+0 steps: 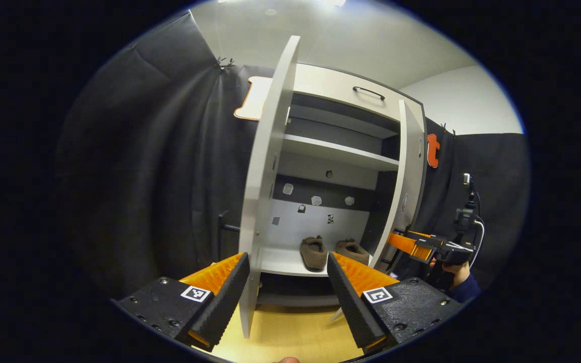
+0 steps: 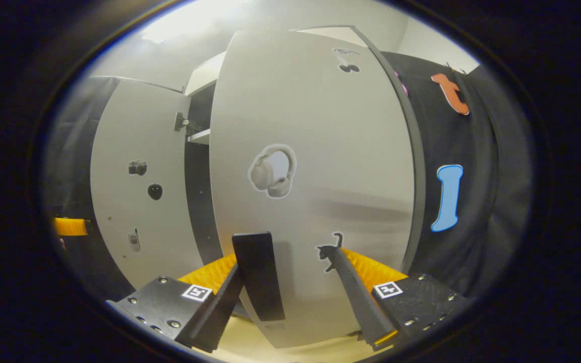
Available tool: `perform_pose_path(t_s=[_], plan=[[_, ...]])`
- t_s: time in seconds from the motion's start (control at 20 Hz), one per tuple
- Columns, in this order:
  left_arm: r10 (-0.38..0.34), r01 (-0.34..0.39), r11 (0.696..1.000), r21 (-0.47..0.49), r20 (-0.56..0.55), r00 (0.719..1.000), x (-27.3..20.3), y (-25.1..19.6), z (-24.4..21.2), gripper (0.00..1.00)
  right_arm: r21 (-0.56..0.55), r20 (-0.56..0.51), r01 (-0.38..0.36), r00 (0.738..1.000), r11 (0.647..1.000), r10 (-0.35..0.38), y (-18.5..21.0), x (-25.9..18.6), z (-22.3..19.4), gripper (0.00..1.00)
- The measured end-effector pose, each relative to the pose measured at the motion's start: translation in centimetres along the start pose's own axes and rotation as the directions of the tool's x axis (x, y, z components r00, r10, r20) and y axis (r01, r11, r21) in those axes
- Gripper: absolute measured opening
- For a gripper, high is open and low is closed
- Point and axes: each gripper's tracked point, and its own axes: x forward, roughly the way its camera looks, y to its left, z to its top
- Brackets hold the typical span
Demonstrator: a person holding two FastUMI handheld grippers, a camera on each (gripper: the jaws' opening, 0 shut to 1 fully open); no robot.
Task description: Grab one shoe with the right hand and put it into the shoe cabinet, grab the other shoe with the left hand and put it into the shoe cabinet; then close the right door with the right hand and the left door with the left hand.
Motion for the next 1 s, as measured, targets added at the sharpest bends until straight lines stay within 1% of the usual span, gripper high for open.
perform_pose_path(t_s=[0.05, 0.15, 0.2, 0.3, 0.35, 0.45, 0.5, 0.6, 0.65, 0.7, 0.75, 0.85, 0.95, 1.0], plan=[[0.015, -0.015, 1.0, -0.001, 0.006, 1.0, -0.5, 0.8, 0.2, 0.94, 0.007, 0.0, -0.003, 1.0, 1.0, 0.003, 0.1, 0.3, 0.0, 1.0], [0.054, -0.053, 0.999, -0.007, 0.018, 0.998, -1.4, 2.5, 0.4, 0.95, 0.017, -0.002, 0.0, 1.0, 1.0, 0.0, 0.1, 1.1, -0.2, 1.0], [0.075, -0.075, 0.997, -0.006, 0.017, 0.997, -1.5, 3.5, 0.3, 0.91, 0.02, -0.004, 0.003, 1.0, 1.0, -0.003, 0.4, 1.4, -0.2, 1.0], [0.114, -0.114, 0.994, 0.003, 0.021, 0.993, -1.4, 5.4, 0.2, 0.95, 0.026, -0.005, 0.015, 1.0, 1.0, -0.014, 0.5, 1.9, -0.3, 1.0], [0.135, -0.135, 0.991, 0.006, 0.021, 0.991, -1.0, 6.5, 0.3, 0.95, 0.03, -0.008, 0.023, 1.0, 0.999, -0.023, 0.5, 2.0, -0.3, 0.98], [0.164, -0.165, 0.986, 0.009, 0.016, 0.986, -0.2, 8.4, 0.1, 0.94, 0.033, -0.01, 0.044, 0.999, 0.998, -0.044, 0.6, 2.3, -0.3, 0.98], [0.165, -0.165, 0.986, 0.007, 0.012, 0.986, 0.1, 8.8, -0.1, 0.89, 0.03, -0.008, 0.054, 0.999, 0.998, -0.053, 0.6, 2.3, -0.3, 0.98], [0.166, -0.166, 0.986, 0.008, 0.005, 0.986, 0.9, 9.8, -0.4, 0.89, 0.028, -0.006, 0.069, 0.998, 0.997, -0.069, 0.6, 2.4, -0.3, 0.98], [0.163, -0.163, 0.987, 0.008, 0.003, 0.987, 1.2, 10.2, -0.6, 0.89, 0.027, -0.004, 0.075, 0.997, 0.997, -0.075, 0.7, 2.5, -0.3, 1.0], [0.153, -0.153, 0.988, 0.007, 0.001, 0.988, 1.6, 10.3, -0.6, 0.89, 0.025, -0.004, 0.081, 0.997, 0.996, -0.081, 0.7, 2.6, -0.3, 0.98], [0.144, -0.144, 0.99, 0.007, 0.0, 0.99, 1.9, 10.4, -0.6, 0.89, 0.026, -0.005, 0.089, 0.996, 0.996, -0.089, 0.7, 2.7, -0.3, 0.99], [0.114, -0.114, 0.993, 0.011, -0.011, 0.993, 2.4, 10.5, -1.0, 0.89, 0.031, -0.008, 0.105, 0.995, 0.994, -0.104, 0.7, 2.8, -0.5, 1.0], [0.071, -0.071, 0.997, 0.018, -0.019, 0.997, 2.8, 10.1, -1.1, 0.89, 0.038, -0.01, 0.115, 0.993, 0.993, -0.115, 0.7, 2.9, -0.4, 0.97], [0.055, -0.054, 0.998, 0.017, -0.022, 0.998, 3.1, 9.9, -1.1, 0.89, 0.038, -0.01, 0.118, 0.993, 0.992, -0.118, 0.8, 3.0, -0.4, 1.0]])
